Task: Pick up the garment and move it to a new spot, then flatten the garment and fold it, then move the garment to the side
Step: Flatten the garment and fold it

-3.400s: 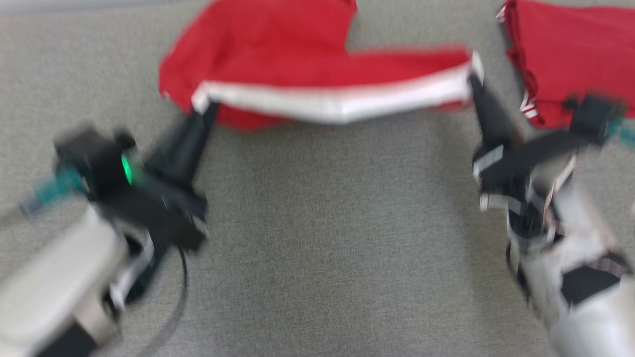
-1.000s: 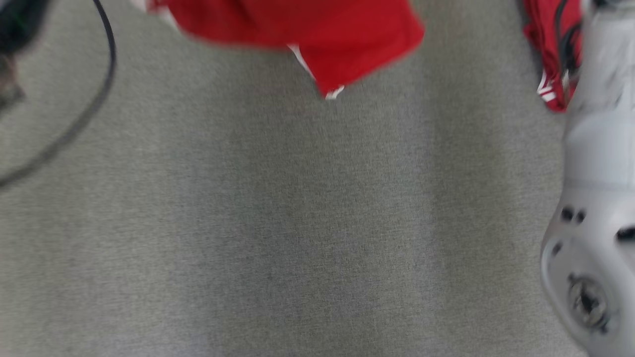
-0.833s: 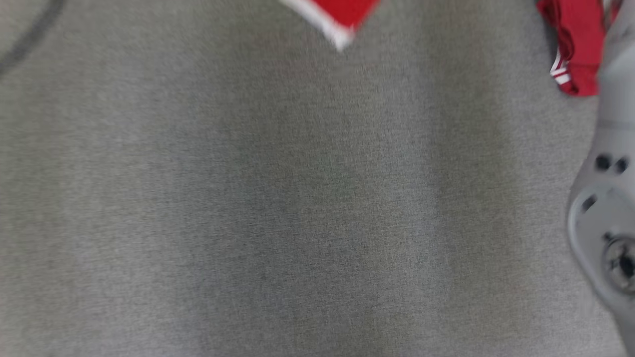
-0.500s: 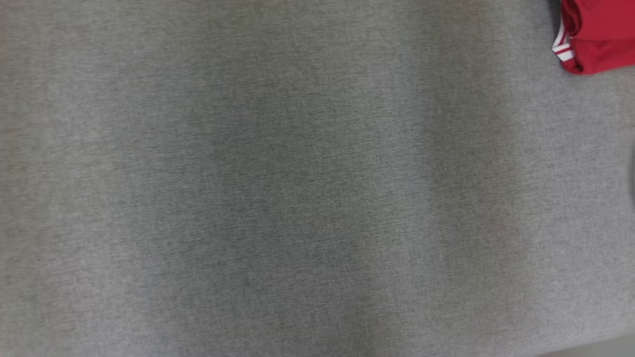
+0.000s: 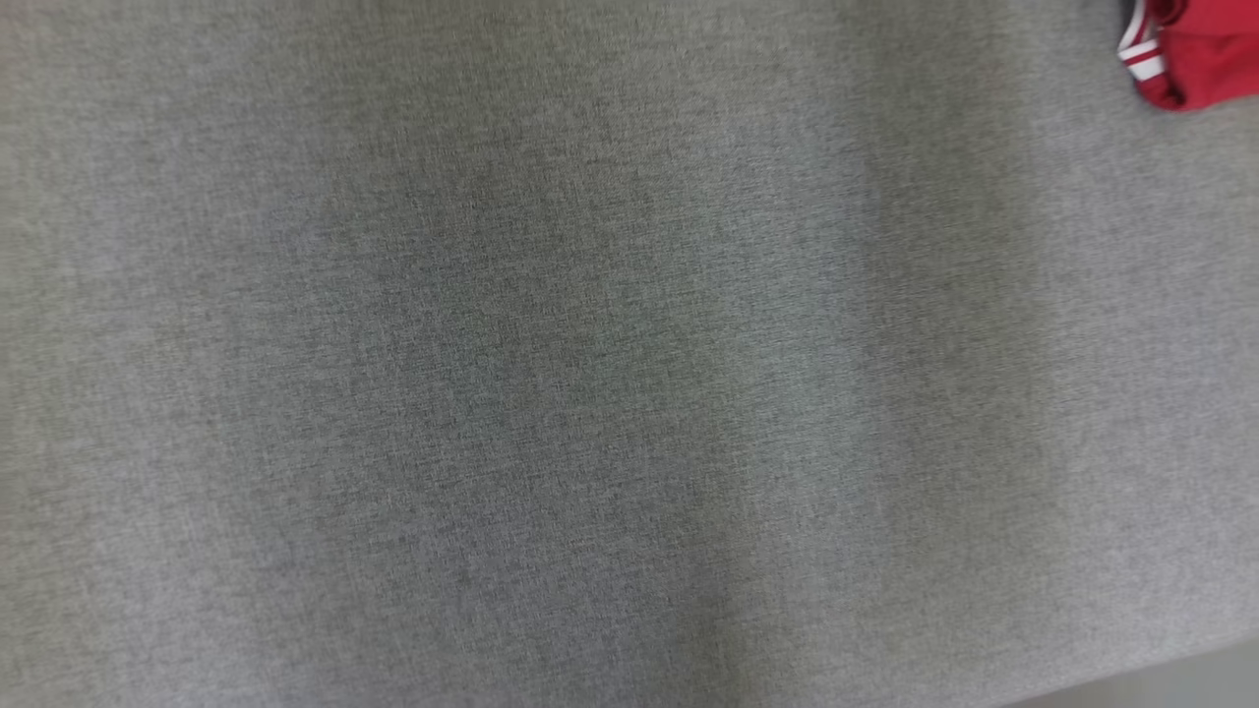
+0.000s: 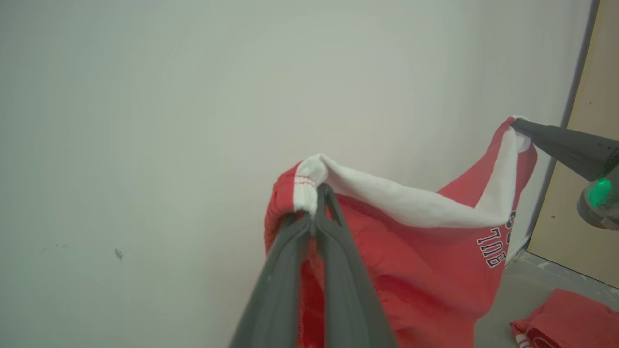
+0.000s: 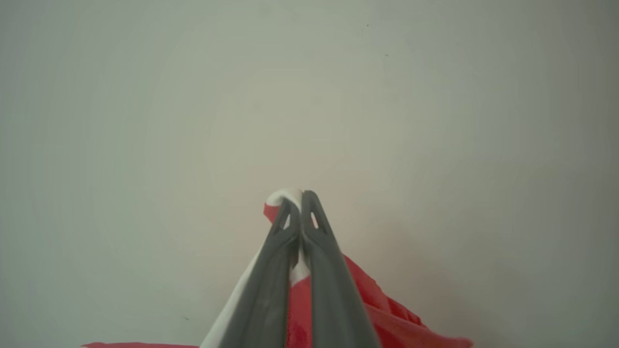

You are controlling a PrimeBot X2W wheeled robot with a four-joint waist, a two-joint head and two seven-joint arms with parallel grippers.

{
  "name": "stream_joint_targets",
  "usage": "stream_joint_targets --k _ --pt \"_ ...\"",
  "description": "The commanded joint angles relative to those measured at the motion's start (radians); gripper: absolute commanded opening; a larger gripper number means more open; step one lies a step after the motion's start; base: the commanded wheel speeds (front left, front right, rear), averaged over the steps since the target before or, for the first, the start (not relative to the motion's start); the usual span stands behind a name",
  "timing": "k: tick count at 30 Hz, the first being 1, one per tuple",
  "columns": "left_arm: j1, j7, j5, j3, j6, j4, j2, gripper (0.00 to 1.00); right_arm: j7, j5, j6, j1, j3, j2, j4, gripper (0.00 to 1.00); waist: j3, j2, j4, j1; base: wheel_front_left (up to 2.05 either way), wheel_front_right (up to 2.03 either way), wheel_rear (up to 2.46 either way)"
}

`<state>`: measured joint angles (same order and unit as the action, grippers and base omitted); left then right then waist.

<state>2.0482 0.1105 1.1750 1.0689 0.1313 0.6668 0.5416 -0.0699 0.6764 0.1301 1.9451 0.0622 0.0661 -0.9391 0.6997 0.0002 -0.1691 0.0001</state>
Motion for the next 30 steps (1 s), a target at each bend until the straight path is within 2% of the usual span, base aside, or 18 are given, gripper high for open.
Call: stream_joint_targets --k 1,8,15,18,19,24,28,30 --pt "-0.015 0.013 0.014 0.006 -0.001 -0.001 0.01 0.0 0.003 0.009 0.0 -0.015 -0.009 0.001 -0.001 0.0 0.012 -0.0002 0.002 -0.0001 0.0 0.0 0.0" --pt "-0.101 0.097 0.09 0.073 -0.001 -0.075 0.053 0.0 -0.017 0.065 0.0 -0.143 -0.088 0.025 0.072 0.0 -0.011 -0.0002 0.027 -0.0001 0.0 0.0 0.0" --pt "-0.316 0.151 0.131 0.113 -0.001 -0.232 0.126 0.0 -0.061 0.162 0.0 -0.439 -0.165 0.078 0.266 0.0 -0.098 -0.0002 0.04 -0.0001 0.0 0.0 0.0" --pt "-0.428 0.155 0.124 0.08 -0.001 -0.293 0.148 0.0 -0.084 0.196 0.0 -0.587 -0.187 0.099 0.368 0.0 -0.136 -0.0002 0.04 -0.0001 0.0 0.0 0.0" --pt "-0.428 0.155 0.124 0.08 -0.001 -0.293 0.148 0.0 -0.084 0.196 0.0 -0.587 -0.187 0.099 0.368 0.0 -0.136 -0.0002 0.04 -0.0001 0.0 0.0 0.0" --pt "-0.662 0.154 0.053 -0.032 -0.001 -0.377 0.149 0.0 -0.116 0.24 0.0 -0.85 -0.188 0.121 0.522 0.0 -0.213 -0.0002 0.04 -0.0001 0.0 0.0 0.0" --pt "-0.852 0.155 -0.009 -0.111 -0.021 -0.445 0.134 0.0 -0.14 0.241 0.0 -1.055 -0.169 0.142 0.647 0.0 -0.277 -0.0002 0.055 -0.0001 0.0 0.0 0.0" --pt "-0.99 0.155 -0.059 -0.138 -0.037 -0.49 0.136 0.0 -0.162 0.247 0.0 -1.218 -0.146 0.144 0.73 0.0 -0.316 -0.0002 0.065 -0.0001 0.0 0.0 0.0"
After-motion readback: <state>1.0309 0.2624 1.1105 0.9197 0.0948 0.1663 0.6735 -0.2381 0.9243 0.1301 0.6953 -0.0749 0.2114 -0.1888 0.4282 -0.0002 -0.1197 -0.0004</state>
